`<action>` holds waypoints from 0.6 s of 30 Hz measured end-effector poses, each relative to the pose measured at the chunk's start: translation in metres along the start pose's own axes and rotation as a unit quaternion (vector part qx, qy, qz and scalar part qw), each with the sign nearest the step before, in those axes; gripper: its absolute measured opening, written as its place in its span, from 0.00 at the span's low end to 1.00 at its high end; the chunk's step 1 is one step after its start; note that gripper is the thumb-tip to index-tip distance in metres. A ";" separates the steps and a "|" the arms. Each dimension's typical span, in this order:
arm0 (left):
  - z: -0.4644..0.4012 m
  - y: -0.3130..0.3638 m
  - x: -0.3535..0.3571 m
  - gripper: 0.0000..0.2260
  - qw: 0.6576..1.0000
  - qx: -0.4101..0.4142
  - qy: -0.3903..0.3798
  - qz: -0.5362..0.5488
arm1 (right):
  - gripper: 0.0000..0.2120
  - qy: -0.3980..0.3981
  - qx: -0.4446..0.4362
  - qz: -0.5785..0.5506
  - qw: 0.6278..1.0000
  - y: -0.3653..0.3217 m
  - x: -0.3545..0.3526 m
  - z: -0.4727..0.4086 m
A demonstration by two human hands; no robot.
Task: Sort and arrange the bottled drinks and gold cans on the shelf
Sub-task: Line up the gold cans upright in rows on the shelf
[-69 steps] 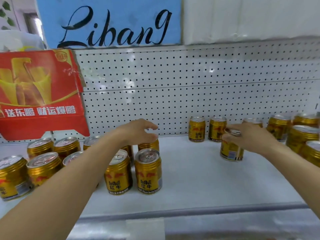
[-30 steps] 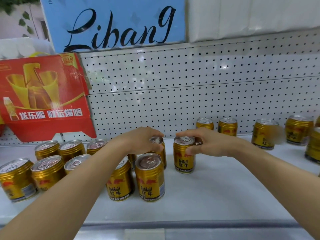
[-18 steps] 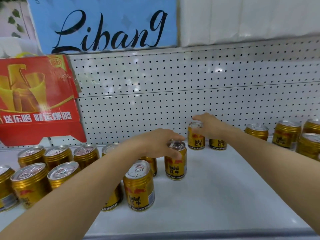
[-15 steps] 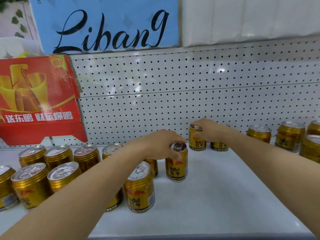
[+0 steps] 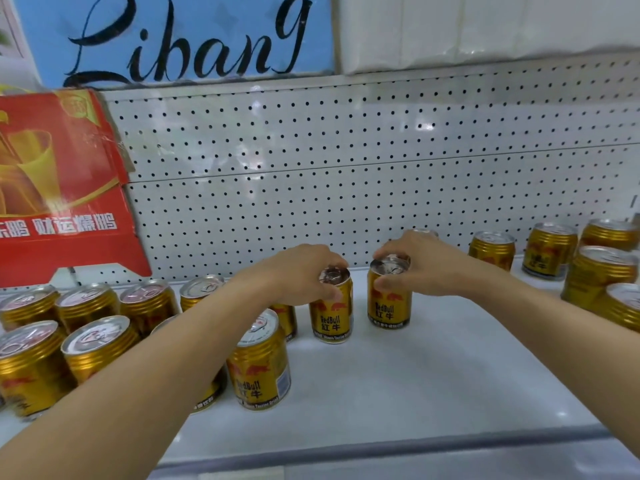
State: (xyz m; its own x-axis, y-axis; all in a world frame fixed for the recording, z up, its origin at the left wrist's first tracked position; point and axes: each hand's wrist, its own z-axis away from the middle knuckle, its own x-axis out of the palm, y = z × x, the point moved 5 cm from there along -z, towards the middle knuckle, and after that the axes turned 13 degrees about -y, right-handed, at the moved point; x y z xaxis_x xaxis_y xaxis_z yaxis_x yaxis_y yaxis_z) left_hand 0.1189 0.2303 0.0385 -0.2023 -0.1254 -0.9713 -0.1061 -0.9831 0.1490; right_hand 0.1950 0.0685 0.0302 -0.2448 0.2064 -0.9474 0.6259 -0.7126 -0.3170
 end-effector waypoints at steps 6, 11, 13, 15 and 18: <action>0.000 -0.001 0.002 0.24 1.000 -0.004 0.002 -0.004 | 0.23 -0.016 -0.010 -0.014 1.000 -0.007 0.002 0.015; 0.000 0.000 0.003 0.23 1.000 -0.010 -0.001 0.000 | 0.23 -0.022 -0.008 -0.028 0.999 -0.009 0.004 0.020; 0.000 0.001 0.005 0.23 1.000 -0.016 -0.008 -0.013 | 0.23 -0.010 0.000 -0.011 1.000 -0.009 0.007 0.020; 0.001 0.004 0.008 0.24 0.999 -0.024 -0.008 -0.032 | 0.26 0.001 0.010 0.014 1.000 -0.009 0.015 0.022; 0.007 0.014 0.014 0.27 0.995 -0.031 0.038 -0.091 | 0.28 0.032 0.004 0.032 0.999 -0.007 0.028 0.031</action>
State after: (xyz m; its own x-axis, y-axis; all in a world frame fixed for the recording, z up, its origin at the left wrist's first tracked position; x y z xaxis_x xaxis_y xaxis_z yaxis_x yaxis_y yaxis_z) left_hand 0.1074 0.2160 0.0279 -0.1105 0.0486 -0.9927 -0.0737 -0.9965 -0.0406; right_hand 0.1608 0.0592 0.0074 -0.1557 0.2020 -0.9669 0.6324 -0.7316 -0.2547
